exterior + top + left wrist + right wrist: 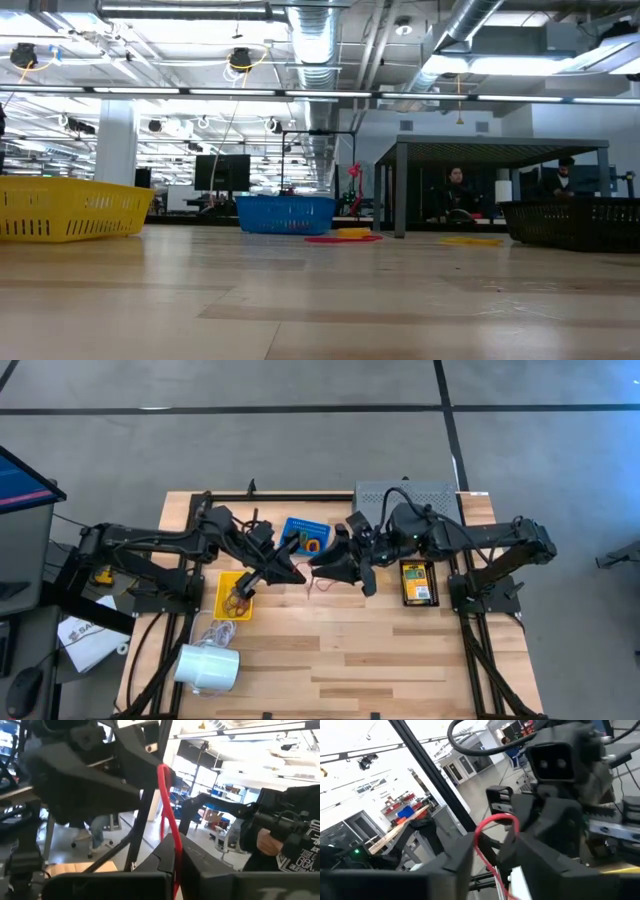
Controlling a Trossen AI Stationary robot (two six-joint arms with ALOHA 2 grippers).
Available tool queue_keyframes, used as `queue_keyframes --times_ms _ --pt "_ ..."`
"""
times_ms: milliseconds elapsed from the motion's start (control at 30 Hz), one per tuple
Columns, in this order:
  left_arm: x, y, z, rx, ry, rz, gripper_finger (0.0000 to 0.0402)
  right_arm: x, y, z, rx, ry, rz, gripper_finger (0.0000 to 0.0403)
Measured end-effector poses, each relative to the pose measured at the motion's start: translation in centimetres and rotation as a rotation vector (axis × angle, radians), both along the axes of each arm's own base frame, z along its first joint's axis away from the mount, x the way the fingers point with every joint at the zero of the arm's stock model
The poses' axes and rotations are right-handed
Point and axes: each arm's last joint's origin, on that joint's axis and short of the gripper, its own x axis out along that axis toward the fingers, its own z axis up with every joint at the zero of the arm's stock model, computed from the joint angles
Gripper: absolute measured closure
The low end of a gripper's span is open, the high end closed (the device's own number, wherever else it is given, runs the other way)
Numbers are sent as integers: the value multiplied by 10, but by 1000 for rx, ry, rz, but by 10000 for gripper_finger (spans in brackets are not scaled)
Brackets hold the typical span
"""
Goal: Pick & Place Office Desk Supplies
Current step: Put the red rubber band into the yellow bin
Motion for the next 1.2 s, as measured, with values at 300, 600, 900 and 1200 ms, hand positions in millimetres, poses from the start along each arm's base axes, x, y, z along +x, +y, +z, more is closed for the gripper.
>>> queue_keyframes --times_ms 300,600,900,1200 --pt "-15 0 12 0 -38 5 401 2 -10 -2 68 40 -61 170" --pt "-29 0 23 -1 -88 11 401 21 -10 -19 91 80 -49 197" --pt "-31 3 23 0 -61 34 401 32 -3 -12 161 -44 85 204" --pt "-33 3 24 11 -73 41 401 26 4 -2 167 -100 151 204"
